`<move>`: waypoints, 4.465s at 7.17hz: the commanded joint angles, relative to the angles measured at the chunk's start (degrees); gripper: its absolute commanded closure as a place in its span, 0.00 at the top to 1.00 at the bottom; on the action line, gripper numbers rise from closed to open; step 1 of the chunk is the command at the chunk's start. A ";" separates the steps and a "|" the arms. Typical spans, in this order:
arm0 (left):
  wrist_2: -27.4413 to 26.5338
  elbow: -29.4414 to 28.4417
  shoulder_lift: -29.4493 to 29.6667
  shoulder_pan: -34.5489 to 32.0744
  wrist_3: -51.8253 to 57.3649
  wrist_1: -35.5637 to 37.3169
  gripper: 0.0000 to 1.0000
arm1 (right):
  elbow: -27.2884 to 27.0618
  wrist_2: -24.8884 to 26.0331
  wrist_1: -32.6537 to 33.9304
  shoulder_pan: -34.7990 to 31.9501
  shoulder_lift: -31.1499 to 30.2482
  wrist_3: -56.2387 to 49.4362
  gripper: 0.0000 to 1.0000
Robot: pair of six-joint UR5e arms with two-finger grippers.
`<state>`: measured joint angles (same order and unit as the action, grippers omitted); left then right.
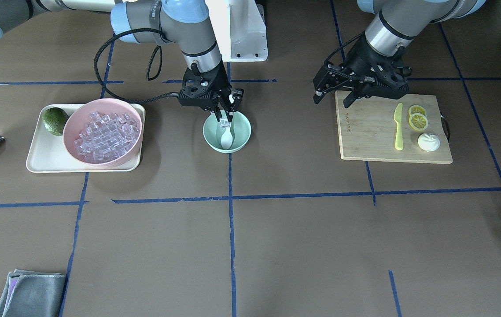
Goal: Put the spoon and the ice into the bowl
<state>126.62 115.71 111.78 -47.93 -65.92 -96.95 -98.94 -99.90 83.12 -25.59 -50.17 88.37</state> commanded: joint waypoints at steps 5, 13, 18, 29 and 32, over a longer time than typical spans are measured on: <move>0.03 0.04 -0.07 -0.06 0.00 0.01 0.90 | 2.18 -0.03 0.20 0.72 0.07 -0.57 0.97; 8.73 -4.84 -19.03 -24.88 46.19 2.45 0.99 | -18.48 -34.19 0.73 -33.77 -28.88 -30.37 0.99; 8.55 -25.35 -18.18 -41.19 79.10 6.86 1.00 | -16.73 -35.90 12.57 -50.32 -42.81 -75.83 0.99; 10.75 -25.79 -20.99 -40.93 77.87 6.38 1.00 | -4.94 -33.87 14.26 -59.83 -47.04 -95.93 0.99; 10.31 -25.97 -23.98 -40.84 77.61 -0.97 1.00 | -3.71 -32.47 13.83 -59.84 -47.38 -95.93 0.99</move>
<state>137.04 89.75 88.48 -88.83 11.92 -96.93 -103.03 -132.80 97.15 -85.42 -97.29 -7.52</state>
